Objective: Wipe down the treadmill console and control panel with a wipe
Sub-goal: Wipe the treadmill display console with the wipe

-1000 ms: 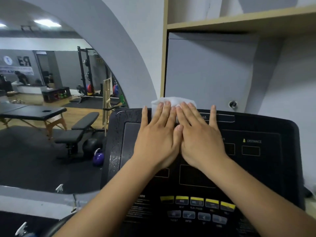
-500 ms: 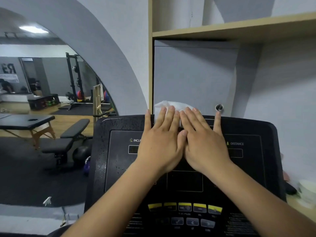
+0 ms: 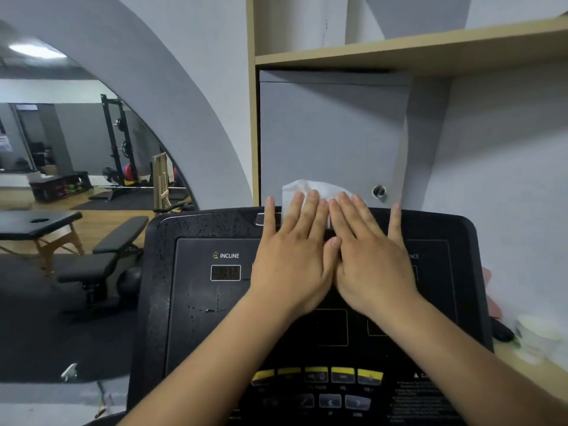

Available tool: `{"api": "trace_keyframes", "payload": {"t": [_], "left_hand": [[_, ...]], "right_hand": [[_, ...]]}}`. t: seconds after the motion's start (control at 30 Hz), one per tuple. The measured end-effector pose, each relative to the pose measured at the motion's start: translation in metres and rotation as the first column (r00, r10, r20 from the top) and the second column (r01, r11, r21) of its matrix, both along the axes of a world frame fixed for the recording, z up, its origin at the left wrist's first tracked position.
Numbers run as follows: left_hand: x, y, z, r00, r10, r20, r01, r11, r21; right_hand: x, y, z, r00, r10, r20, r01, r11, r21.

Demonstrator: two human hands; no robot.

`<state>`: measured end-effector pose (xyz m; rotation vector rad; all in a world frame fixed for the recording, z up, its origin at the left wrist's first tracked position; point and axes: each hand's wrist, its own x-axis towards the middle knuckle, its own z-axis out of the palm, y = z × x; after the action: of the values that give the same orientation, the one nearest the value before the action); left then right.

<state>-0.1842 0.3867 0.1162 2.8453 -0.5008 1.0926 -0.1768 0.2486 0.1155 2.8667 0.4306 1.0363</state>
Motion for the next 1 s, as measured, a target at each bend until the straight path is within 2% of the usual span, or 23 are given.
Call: {"api": "trace_keyframes", "payload": {"t": [0.17, 0.27, 0.4, 0.63, 0.87, 1.0], "left_hand": [[-0.029, -0.004, -0.049, 0.996, -0.088, -0.015, 0.088, 0.996, 0.028], [-0.015, -0.012, -0.032, 0.998, -0.059, 0.025, 0.058, 0.997, 0.052], [0.007, -0.025, -0.001, 0.999, -0.024, 0.027, 0.023, 1.0, 0.009], [-0.027, -0.031, -0.045, 0.992, -0.129, 0.004, 0.129, 0.99, 0.063], [0.005, -0.056, -0.004, 0.998, -0.066, 0.007, 0.065, 0.996, 0.062], [-0.009, -0.058, -0.027, 0.992, -0.128, -0.004, 0.128, 0.989, 0.081]], "right_hand": [[-0.031, -0.017, -0.049, 0.995, 0.084, 0.059, -0.084, 0.996, 0.004], [-0.017, -0.021, -0.033, 0.998, 0.037, 0.046, -0.037, 0.999, 0.0], [0.006, -0.024, -0.005, 0.999, -0.041, 0.028, 0.04, 0.998, 0.044], [-0.031, -0.044, -0.054, 0.998, 0.023, 0.059, -0.024, 1.0, 0.01], [0.0, -0.056, -0.015, 0.994, -0.096, 0.057, 0.093, 0.994, 0.056], [-0.017, -0.066, -0.039, 0.996, -0.076, 0.04, 0.075, 0.997, 0.034]]}}
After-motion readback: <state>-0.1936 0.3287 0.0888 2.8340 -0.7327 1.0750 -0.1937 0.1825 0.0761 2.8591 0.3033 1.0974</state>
